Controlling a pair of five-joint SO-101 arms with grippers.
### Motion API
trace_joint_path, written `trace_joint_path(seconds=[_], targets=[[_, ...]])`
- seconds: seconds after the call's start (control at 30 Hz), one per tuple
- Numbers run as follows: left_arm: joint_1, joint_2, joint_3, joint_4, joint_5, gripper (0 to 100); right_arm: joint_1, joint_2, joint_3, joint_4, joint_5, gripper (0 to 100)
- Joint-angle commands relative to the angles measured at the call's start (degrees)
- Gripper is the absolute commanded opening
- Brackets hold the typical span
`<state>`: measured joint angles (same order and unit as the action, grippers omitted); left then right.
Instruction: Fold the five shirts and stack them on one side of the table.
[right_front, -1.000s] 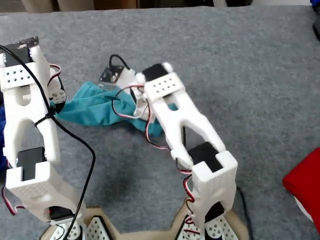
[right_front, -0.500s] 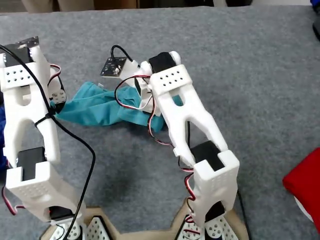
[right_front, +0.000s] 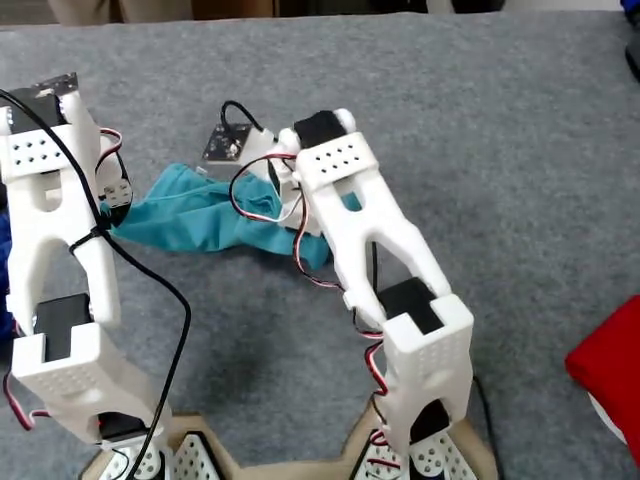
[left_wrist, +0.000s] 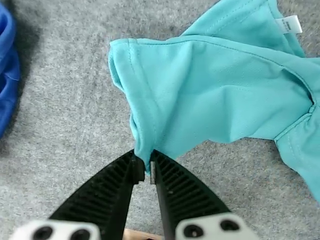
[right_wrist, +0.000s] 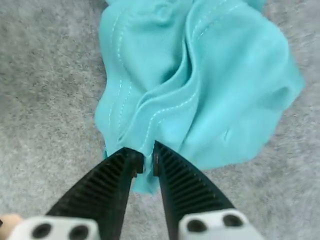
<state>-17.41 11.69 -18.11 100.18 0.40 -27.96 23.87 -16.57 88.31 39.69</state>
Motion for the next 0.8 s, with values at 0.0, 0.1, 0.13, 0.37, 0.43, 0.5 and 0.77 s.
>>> trace_joint_path(seconds=[0.0, 0.1, 0.13, 0.37, 0.43, 0.5, 0.77], targets=[[0.1, -2.7, -0.3, 0.5, -0.4, 2, -2.0, -0.3, 1.8, -2.5, 0.1, 6.5], [0.1, -2.7, -0.3, 0.5, -0.4, 2, -3.2, -0.2, 2.5, -3.4, 0.1, 6.5], [0.1, -2.7, -0.2, 0.5, -0.4, 2, -3.5, 0.0, 2.4, -3.6, 0.1, 6.5], [0.1, -3.0, 3.5, 0.5, -0.4, 2, -3.5, 0.0, 2.5, -6.8, 0.1, 6.5], [0.1, -3.0, 3.6, 0.5, -0.4, 2, -3.6, 0.0, 2.5, -6.9, 0.4, 6.5], [0.1, -3.1, 3.2, 0.5, -0.4, 2, -4.2, 0.0, 2.5, -6.9, 0.1, 6.5], [0.1, -3.1, 3.3, 0.5, -0.4, 2, -5.1, 0.0, 2.5, -8.6, -0.8, 1.7]])
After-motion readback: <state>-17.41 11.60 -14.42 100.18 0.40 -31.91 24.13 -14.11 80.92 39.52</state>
